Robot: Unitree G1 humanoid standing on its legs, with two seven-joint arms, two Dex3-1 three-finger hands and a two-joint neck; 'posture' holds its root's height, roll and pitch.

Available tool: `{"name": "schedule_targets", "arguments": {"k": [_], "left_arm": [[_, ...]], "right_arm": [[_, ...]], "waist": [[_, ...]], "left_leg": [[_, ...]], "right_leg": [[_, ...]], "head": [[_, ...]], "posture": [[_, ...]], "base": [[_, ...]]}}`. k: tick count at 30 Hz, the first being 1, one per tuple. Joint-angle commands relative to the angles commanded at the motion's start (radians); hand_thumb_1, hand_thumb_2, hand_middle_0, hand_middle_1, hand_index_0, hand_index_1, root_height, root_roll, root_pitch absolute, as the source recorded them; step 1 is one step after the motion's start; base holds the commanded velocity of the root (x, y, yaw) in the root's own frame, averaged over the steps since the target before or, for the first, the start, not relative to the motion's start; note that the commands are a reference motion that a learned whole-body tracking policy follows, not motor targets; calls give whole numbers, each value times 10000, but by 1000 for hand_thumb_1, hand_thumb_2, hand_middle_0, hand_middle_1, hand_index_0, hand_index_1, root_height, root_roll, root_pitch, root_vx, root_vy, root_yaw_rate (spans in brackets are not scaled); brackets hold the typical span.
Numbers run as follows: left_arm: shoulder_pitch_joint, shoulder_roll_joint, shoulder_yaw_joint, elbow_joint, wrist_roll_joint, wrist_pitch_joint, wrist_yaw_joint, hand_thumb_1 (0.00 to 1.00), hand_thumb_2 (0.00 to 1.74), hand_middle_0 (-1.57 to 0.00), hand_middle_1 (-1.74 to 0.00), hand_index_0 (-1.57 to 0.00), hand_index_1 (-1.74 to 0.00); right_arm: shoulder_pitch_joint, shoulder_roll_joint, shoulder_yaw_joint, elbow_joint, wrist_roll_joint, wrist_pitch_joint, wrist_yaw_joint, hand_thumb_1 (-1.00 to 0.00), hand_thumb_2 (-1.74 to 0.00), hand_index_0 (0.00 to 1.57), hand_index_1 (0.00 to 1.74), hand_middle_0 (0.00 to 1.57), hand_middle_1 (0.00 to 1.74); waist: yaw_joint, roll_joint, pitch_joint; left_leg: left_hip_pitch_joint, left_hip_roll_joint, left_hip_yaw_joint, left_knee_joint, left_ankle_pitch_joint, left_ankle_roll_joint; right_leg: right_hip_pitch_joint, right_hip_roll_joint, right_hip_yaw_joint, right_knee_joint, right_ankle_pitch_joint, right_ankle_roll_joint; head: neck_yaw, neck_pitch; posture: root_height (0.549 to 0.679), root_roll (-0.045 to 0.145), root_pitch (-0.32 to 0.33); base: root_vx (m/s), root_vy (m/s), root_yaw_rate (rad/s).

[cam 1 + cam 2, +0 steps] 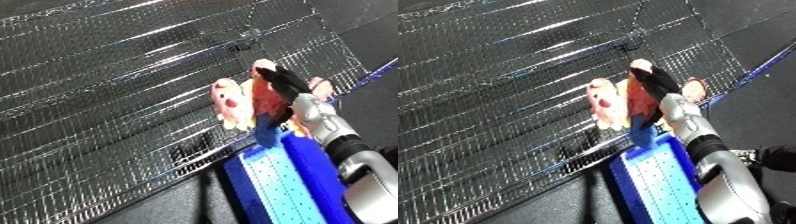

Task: Pick up the object and place it into the box

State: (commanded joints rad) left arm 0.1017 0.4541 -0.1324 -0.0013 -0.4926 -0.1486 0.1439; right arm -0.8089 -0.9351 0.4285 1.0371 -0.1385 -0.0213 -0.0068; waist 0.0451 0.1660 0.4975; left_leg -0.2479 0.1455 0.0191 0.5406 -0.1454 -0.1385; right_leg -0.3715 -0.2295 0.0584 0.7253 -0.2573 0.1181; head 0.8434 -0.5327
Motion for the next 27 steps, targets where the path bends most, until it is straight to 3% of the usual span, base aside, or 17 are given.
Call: {"name": "schedule_targets", "arguments": {"k": [15, 27], "left_arm": [[168, 4, 320, 179, -116, -52, 8, 1000, 1740, -1570, -1740, -1570, -1740], [126, 163, 339, 295, -192, 73, -80, 1000, 1740, -1570, -1740, -1570, -1740]], "right_arm": [[445, 390, -160, -474, -127, 44, -110, -1000, -1740, 1570, 1740, 1570, 1740], [684, 339, -254, -749, -163, 157, -52, -1000, -1740, 1570, 1740, 1570, 1740]], "waist": [[-38, -202, 82], [-2, -308, 122]], "left_leg": [[10, 125, -42, 42, -37, -19], [-85, 124, -162, 246, 11, -43]], "right_leg": [[156, 81, -100, -39, 21, -8], [199, 63, -146, 135, 51, -40]], "head": [[-76, -2], [203, 73]], "posture": [[637, 70, -86], [634, 66, -108]], "base": [[-16, -17, 7], [-34, -6, 35]]}}
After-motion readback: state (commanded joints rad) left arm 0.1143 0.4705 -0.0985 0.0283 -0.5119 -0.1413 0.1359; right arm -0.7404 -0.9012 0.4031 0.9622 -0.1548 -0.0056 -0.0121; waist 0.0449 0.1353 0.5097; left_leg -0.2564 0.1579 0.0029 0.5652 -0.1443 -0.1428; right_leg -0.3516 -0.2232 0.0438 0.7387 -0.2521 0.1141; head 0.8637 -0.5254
